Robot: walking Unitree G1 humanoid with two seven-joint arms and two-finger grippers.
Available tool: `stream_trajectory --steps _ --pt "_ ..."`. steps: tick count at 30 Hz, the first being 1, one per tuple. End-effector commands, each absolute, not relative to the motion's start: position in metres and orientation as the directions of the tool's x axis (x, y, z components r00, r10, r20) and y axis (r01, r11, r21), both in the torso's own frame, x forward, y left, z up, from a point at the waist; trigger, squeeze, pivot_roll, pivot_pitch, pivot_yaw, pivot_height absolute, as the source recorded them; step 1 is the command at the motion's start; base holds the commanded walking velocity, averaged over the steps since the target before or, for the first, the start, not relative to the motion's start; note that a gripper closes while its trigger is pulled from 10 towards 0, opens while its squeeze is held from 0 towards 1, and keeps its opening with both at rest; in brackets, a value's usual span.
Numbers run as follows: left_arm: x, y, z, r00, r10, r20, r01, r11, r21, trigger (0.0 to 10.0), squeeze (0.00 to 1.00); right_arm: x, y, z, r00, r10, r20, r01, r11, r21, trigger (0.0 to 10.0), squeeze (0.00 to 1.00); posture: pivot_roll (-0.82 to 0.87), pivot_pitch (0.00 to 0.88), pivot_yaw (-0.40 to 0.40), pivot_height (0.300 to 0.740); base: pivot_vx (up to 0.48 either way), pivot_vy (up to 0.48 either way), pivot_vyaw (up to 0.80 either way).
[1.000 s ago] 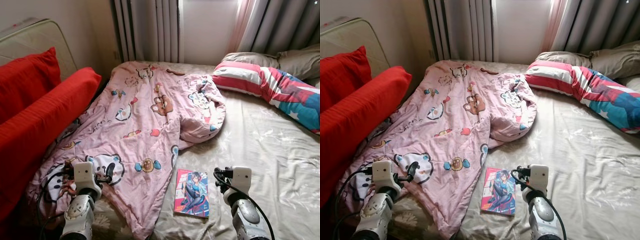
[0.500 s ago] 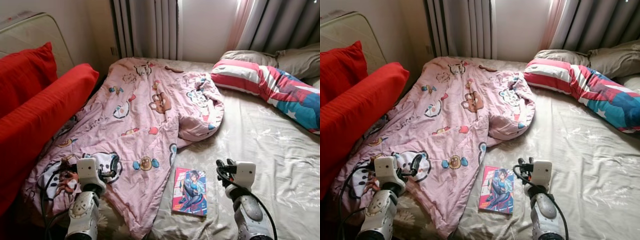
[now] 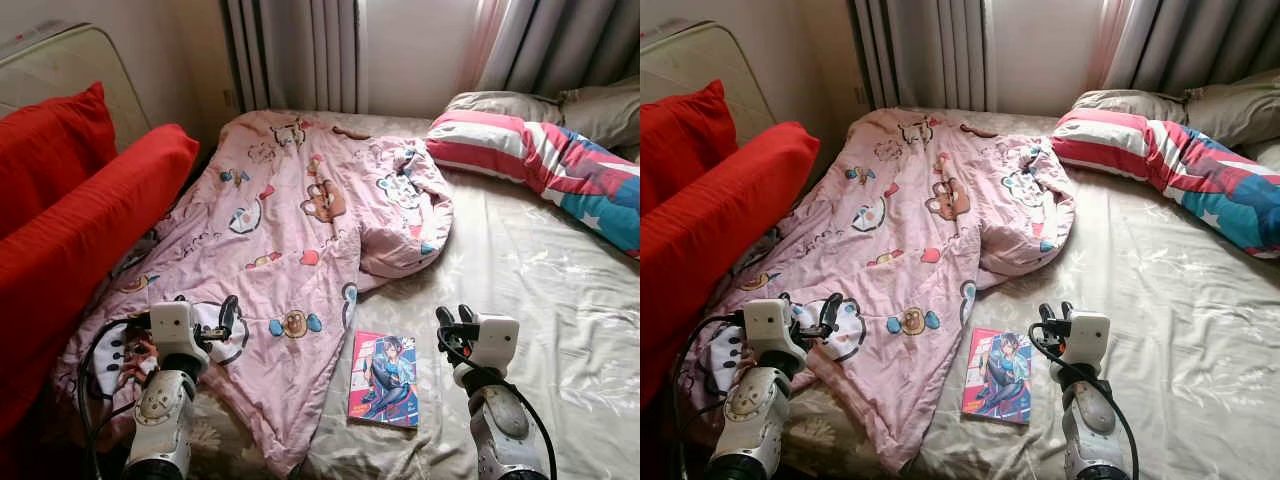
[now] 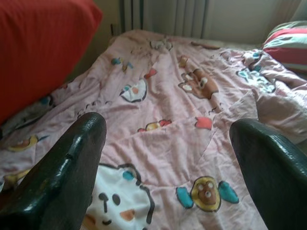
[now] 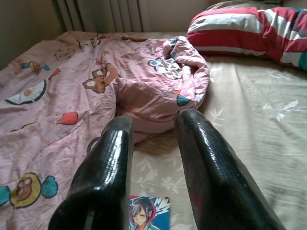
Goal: Clean up the room
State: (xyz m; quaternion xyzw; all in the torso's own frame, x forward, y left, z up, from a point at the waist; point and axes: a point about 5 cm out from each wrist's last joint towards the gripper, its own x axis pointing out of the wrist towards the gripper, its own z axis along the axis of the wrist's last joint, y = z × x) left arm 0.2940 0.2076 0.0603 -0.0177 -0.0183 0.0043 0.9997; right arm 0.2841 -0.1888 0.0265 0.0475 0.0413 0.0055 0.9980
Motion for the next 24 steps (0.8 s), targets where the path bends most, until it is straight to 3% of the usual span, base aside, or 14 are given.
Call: stream_trajectory --steps 1,24 --pt "0.295 0.202 0.063 0.999 -0.01 0.043 0.012 0.999 -0.036 10.0 0.0 0.283 -0.19 0.029 0.998 0.001 -0.066 0.005 0.995 0.097 10.0 0.0 -0.02 0.09 0.042 0.74 0.0 0.0 0.0" --pt "0.281 0.19 0.074 0.997 -0.017 0.074 0.021 0.998 -0.064 10.0 0.0 0.29 -0.18 0.042 0.997 0.051 -0.053 -0.047 0.996 0.073 10.0 0.0 -0.02 0.186 0.02 0.73 0.0 0.0 0.0"
